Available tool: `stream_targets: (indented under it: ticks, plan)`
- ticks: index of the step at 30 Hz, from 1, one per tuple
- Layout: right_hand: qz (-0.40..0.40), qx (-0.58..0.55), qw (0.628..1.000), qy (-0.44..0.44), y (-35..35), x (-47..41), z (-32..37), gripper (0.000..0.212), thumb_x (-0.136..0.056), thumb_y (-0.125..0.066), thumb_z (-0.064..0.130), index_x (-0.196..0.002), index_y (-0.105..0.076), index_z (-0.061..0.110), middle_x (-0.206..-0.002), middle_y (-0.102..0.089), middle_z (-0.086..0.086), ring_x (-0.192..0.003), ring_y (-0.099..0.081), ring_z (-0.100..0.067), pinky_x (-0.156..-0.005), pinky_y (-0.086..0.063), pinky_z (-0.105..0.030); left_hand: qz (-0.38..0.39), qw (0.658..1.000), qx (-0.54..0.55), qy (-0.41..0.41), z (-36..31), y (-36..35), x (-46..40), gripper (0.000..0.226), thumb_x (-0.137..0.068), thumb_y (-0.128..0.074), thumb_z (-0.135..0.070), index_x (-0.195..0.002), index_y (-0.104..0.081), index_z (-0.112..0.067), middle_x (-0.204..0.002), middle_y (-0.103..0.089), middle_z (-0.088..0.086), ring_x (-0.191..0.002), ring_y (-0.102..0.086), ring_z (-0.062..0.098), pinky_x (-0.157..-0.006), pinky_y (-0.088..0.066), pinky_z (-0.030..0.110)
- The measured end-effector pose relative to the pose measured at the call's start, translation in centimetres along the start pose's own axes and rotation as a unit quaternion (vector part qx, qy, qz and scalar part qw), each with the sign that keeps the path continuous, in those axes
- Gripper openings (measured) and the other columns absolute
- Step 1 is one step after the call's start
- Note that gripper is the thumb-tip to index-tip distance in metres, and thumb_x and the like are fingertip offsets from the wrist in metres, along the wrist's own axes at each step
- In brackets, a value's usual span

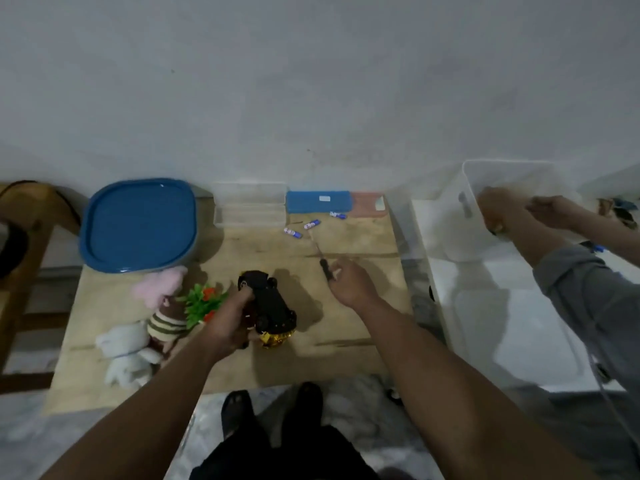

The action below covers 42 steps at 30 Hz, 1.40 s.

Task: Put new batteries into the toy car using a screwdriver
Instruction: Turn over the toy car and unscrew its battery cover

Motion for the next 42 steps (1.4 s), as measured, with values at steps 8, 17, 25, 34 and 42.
stream_targets:
  ticks: [8,17,25,34,42]
  plan:
    - [-0.037,0.107,0.993,0.034,-5.1,-4.5,-0.9,0.041,-0.091,-0.062,0.018,-0.131,-0.055,0.025,-0.134,-0.053,-0.010,-0.115,-0.058,-0.034,-0.089,-0.053,-0.043,0.005,1.000,0.010,-0.028,-0.1,2.2,0.8,0.069,-0.083,-0.061,-0.056,-0.137,-0.061,-0.013,-0.127,-0.064,0.024,-0.110,-0.066,0.044,-0.081,-0.053,0.049]
    - [-0.016,-0.168,0.984,-0.065,-1.5,-2.3,1.4,0.026,-0.086,-0.065,0.017,-0.112,-0.066,0.021,-0.096,-0.070,-0.010,-0.081,-0.070,-0.032,-0.069,-0.061,-0.042,0.022,0.995,0.048,-0.082,-6.0,1.9,2.1,0.064,-0.081,-0.064,-0.040,-0.135,-0.060,-0.006,-0.119,-0.067,0.023,-0.102,-0.070,0.033,-0.079,-0.060,0.041]
    - [-0.024,-0.270,0.956,0.111,9.0,3.1,13.6,0.021,-0.090,-0.064,0.007,-0.104,-0.071,0.020,-0.093,-0.075,-0.009,-0.056,-0.062,-0.006,-0.055,-0.047,-0.022,0.043,0.977,0.094,-0.188,-15.5,-1.4,5.1,0.032,-0.101,-0.051,-0.029,-0.119,-0.071,-0.011,-0.109,-0.073,0.014,-0.093,-0.073,0.027,-0.072,-0.062,0.036]
    - [-0.030,-0.219,0.946,0.237,10.7,8.0,20.1,0.027,-0.089,-0.067,0.007,-0.107,-0.078,0.024,-0.091,-0.075,-0.010,-0.076,-0.069,-0.012,-0.077,-0.062,-0.042,0.085,0.956,0.089,-0.268,-19.9,-1.7,8.7,0.041,-0.087,-0.061,-0.037,-0.116,-0.075,-0.011,-0.113,-0.065,0.021,-0.102,-0.067,0.035,-0.081,-0.060,0.043]
    - [-0.019,-0.244,0.938,0.245,9.8,9.7,20.6,0.026,-0.090,-0.068,0.008,-0.109,-0.077,0.023,-0.100,-0.076,-0.008,-0.091,-0.072,-0.035,-0.057,-0.059,-0.030,0.105,0.952,0.079,-0.276,-19.6,-1.9,10.5,0.050,-0.073,-0.070,-0.042,-0.113,-0.076,-0.013,-0.115,-0.063,0.023,-0.106,-0.063,0.038,-0.091,-0.055,0.049]
Point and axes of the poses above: each hand's wrist, its own x-axis away from the middle knuckle, its own y-axis out of the back of the hand, z = x × y, the point moved 10 cm from there along -x, towards the middle knuckle
